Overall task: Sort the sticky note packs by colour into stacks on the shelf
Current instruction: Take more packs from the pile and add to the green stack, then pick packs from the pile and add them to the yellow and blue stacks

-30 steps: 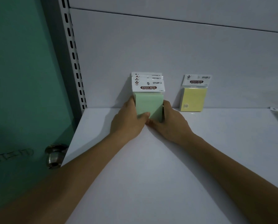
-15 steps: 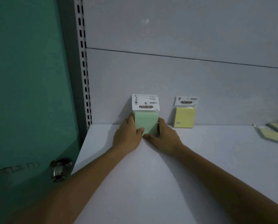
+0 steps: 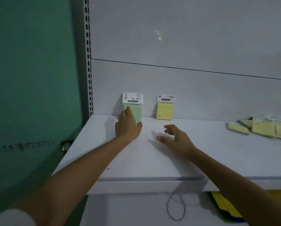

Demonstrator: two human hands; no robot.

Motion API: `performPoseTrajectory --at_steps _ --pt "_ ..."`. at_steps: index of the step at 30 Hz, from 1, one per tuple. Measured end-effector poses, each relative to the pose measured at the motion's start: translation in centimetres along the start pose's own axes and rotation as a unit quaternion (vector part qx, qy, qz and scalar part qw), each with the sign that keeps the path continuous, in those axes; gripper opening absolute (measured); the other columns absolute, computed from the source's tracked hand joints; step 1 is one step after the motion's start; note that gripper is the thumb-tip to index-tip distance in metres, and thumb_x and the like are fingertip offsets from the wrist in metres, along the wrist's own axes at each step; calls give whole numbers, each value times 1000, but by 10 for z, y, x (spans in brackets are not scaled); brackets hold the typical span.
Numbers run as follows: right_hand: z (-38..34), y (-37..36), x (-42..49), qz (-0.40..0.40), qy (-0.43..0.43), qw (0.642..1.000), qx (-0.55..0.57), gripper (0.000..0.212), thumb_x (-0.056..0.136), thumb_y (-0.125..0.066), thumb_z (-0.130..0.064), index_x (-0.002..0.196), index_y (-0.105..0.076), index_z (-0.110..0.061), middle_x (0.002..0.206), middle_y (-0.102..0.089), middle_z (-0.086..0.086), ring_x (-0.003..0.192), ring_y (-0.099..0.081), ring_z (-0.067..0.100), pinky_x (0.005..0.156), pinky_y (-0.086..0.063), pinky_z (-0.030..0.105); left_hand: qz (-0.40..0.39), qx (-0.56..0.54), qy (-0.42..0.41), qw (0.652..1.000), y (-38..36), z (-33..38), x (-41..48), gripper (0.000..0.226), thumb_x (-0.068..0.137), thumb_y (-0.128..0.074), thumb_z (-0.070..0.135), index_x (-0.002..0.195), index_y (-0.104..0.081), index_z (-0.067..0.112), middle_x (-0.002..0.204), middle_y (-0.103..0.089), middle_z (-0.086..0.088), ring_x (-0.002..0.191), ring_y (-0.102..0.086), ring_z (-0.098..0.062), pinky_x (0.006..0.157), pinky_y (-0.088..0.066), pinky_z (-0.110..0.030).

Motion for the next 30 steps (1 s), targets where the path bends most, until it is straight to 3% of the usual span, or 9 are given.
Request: performPoseTrajectory --at_steps 6,10,15,23,27,30 --pt "44 92 -105 83 4 995 -62 54 85 -60 -48 129 -48 -21 129 -57 0 116 -53 16 93 -42 29 29 -50 -82 995 -28 112 -80 73 90 -54 31 148 -12 12 157 -15 -8 141 -21 -29 107 -31 -44" --pt "91 164 -176 149 -28 983 -99 46 87 -59 -45 124 -50 -21 123 -61 0 112 -55 14 88 -45 28 64 -151 -194 967 -48 212 -153 65 90 -55 27 145 -22 19 153 -28 -4 135 -34 -25 102 -39 -39" --pt "149 225 -254 174 -95 972 -129 45 87 -60 -42 124 -51 -18 122 -62 3 112 -57 16 88 -51 36 15 -189 -283 940 -87 304 -224 63 89 -55 26 144 -26 16 149 -33 -4 133 -35 -24 102 -37 -38" --pt "218 280 -328 181 -129 951 -213 41 92 -56 -37 125 -50 -14 121 -60 4 113 -54 22 91 -47 44 -113 -138 -374 910 -163 402 -291 62 90 -52 29 145 -27 16 156 -23 -2 141 -23 -21 110 -29 -40" --pt "252 303 -330 202 -150 944 -215 41 92 -55 -38 126 -50 -17 123 -59 1 114 -53 20 93 -47 43 -143 -47 -430 890 -205 433 -289 59 91 -50 36 143 -29 18 160 -5 -2 146 -9 -21 113 -22 -42" --pt "277 317 -316 198 -157 940 -230 40 91 -55 -40 125 -50 -19 119 -61 -1 109 -55 18 89 -48 41 -171 -30 -423 889 -238 450 -267 54 91 -51 37 140 -35 19 160 -7 -2 146 -7 -22 114 -19 -42"
Point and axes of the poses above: each hand's wrist, its own x-axis towards the middle knuckle, its own y-axis out of the back of the hand, z = x × y, the point moved 7 cm from there along x, towards the middle knuckle
